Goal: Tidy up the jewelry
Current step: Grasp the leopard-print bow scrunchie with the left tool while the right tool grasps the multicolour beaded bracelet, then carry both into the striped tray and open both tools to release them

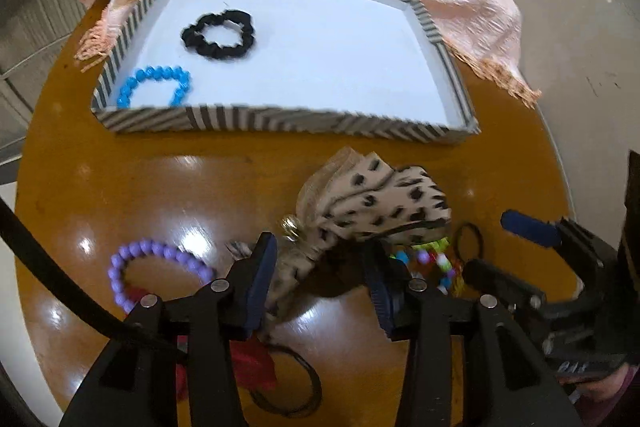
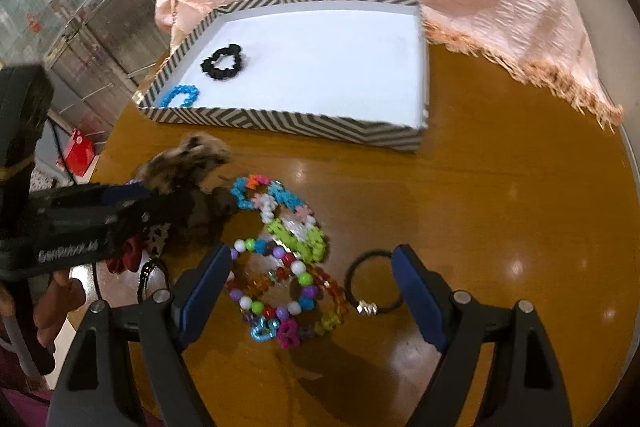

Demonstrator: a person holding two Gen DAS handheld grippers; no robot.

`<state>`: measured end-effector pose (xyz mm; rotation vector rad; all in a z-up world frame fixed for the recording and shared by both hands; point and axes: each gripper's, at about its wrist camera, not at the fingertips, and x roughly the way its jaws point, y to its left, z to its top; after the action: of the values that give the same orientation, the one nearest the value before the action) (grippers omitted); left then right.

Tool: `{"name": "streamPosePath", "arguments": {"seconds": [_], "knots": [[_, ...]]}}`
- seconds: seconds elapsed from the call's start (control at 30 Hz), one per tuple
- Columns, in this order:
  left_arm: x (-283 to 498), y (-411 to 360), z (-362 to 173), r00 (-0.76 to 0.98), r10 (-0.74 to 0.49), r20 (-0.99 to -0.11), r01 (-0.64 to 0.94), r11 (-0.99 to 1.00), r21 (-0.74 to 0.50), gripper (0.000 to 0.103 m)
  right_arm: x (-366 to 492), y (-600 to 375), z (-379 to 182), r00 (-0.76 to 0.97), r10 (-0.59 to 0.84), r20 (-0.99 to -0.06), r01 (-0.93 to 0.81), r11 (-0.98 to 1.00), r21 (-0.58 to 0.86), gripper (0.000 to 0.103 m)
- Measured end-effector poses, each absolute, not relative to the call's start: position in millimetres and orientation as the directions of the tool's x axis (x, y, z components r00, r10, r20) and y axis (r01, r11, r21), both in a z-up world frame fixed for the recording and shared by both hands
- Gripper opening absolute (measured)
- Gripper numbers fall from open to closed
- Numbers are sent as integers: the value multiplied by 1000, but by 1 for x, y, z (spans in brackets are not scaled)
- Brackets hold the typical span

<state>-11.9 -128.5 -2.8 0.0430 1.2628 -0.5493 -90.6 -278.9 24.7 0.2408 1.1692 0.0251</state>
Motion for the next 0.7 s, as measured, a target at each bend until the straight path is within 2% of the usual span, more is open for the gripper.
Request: {"name": "streamPosePath", "arguments": {"seconds": [0.1,0.17,0.3,0.37,0.6,0.67,0.7], "knots": [[-1,-127,-4,195,-363,-911,391,881,-267,29,-78,-273,21,385,158,-909,72,977,201,70],[4,-126,-4,198,-360,-911,381,885,-267,29,-68,-270,16,376,168,-911,48,979,200,58],[3,-131,-6,184,-353,-918,400,879,-258,30,-56,-265,4,337,157,-928,9,985,170,46],[3,-133,-9,177,-341,-923,403,881,-248,30,-51,-263,-2,317,161,-935,-12,986,166,36],[7,-140,-18,160,-322,-933,400,886,-237,30,-40,-256,-17,311,126,-942,-67,992,110,21],[7,-142,-20,170,-310,-936,404,888,-220,30,-38,-254,-19,327,114,-938,-77,993,93,12],[7,-143,-22,171,-306,-937,404,889,-216,29,-37,-251,-19,334,100,-937,-92,993,73,12]]}}
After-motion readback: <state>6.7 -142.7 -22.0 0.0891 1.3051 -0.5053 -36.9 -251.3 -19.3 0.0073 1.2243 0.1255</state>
